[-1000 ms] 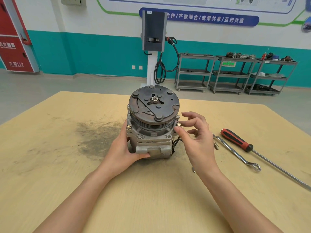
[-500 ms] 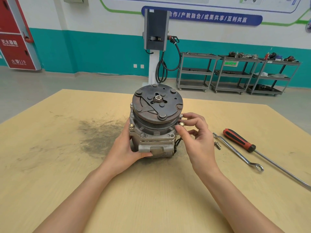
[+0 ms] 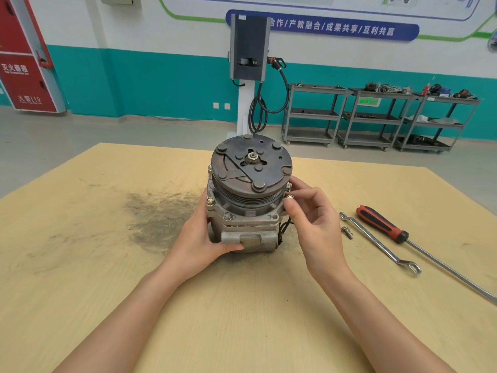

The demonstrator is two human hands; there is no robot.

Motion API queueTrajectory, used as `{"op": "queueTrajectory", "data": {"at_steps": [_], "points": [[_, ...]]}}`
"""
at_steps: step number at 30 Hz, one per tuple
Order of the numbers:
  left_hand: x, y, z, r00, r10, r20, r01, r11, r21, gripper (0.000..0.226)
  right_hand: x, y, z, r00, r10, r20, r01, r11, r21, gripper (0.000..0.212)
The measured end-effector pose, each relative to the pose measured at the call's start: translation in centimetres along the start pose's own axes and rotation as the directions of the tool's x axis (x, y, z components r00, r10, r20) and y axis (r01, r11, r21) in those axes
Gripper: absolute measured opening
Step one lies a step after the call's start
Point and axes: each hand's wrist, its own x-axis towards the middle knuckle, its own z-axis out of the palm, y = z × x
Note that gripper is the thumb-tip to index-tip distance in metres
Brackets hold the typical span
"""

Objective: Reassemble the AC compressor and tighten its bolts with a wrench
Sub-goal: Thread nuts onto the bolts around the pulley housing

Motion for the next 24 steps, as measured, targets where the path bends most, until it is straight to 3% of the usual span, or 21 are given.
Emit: {"op": "queueTrajectory", "data": {"at_steps": [4, 8, 12, 18, 24], "points": [[-0.05, -0.03, -0.05, 1.0, 0.006, 0.006, -0.006, 1.0, -0.009, 0.114, -0.17, -0.14, -0.16, 0.999, -0.027, 0.021, 0.027, 0.999, 0.019, 0.019], [-0.08, -0.29, 0.01, 1.0, 0.008, 0.008, -0.008, 1.0, 0.013, 0.107, 0.06, 0.09, -0.26, 1.0, 0.005, 0.018, -0.007, 0.997, 0.082, 0.008], [0.06, -0.61, 0.03, 1.0, 0.008, 0.004, -0.008, 0.999, 0.034, 0.101, 0.21, 0.13, -0.08, 1.0, 0.009, -0.011, -0.007, 0.991, 0.131, 0.013], [0.03, -0.3, 0.02, 1.0, 0.008, 0.003, -0.008, 1.0, 0.012, 0.112, -0.14, 0.22, -0.21, 0.999, -0.039, 0.034, 0.038, 0.999, 0.026, 0.017], [0.2, -0.76, 0.05, 1.0, 0.005, 0.0, -0.005, 0.999, 0.049, 0.103, 0.12, 0.48, 0.0, 1.0, 0.006, -0.002, -0.005, 0.993, 0.121, 0.014]]}}
